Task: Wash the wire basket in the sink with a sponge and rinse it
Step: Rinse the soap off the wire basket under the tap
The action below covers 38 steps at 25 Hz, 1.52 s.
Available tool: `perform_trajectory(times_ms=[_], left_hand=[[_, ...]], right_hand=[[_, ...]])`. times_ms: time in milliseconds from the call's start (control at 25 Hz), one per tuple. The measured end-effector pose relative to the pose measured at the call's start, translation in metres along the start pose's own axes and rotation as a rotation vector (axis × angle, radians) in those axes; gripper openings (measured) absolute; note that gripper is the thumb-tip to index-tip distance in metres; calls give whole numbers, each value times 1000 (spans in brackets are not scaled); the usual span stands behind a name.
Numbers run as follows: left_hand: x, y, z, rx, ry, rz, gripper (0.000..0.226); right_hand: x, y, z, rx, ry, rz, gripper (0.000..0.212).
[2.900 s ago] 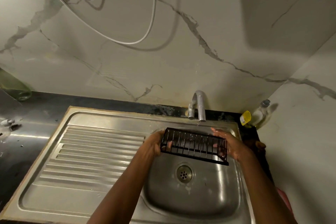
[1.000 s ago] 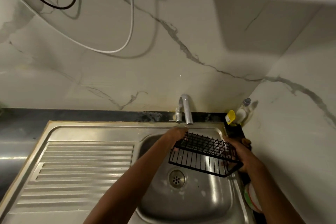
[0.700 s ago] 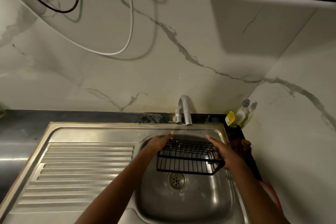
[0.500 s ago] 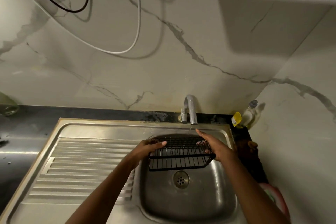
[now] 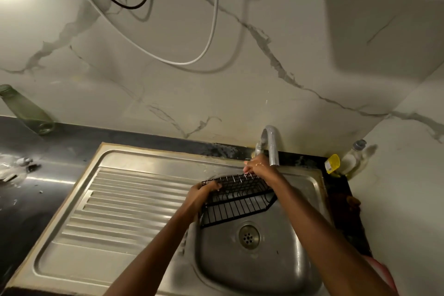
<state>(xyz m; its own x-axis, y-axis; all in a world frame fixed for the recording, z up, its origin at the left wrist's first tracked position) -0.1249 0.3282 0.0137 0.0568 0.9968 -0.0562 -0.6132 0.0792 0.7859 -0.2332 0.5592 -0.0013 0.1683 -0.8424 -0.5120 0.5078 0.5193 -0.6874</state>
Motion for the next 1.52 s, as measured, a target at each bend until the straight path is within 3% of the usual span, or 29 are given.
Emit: perform_trajectory(times_ms=[200,360,560,760,880,1040,1200,1520], left_hand=[[18,7,-8,34,10,56,39],[45,18,-15,87,-70,80,24],[64,24,-17,28,-120,69,27],[80,29,-12,48,-121,75,13],[67,26,-17,69,-92,30,10],[49,15,-19,56,-68,10,6],[44,10,-27,56,-79,-25,7],[63,8,-45,28,-126,-92,37]], right_hand=[[30,-38,54,-386,29,308,34],[45,-33,86,-589,194,625,41],[-12,-1,80,-707,42,781,47],[-23,4,65,-627,37,759,46],[-36,7,57,-427,78,683,46],[-36,-1,45,-153,52,241,34],[-45,-13,47,-221,-5,26,28],[-50,-20,51,-311,-207,125,24]])
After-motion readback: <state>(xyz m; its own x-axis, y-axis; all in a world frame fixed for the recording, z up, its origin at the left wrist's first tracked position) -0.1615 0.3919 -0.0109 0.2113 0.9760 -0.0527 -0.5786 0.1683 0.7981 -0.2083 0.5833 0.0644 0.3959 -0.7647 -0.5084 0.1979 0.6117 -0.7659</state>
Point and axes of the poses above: each hand's wrist, its own z-axis away from the middle knuckle, its own x-axis out of the palm, y = z × x, the point moved 5 cm from there along -z, towards the middle knuckle, and after that the axes turned 1 degree about y, right-handed, at the moved point
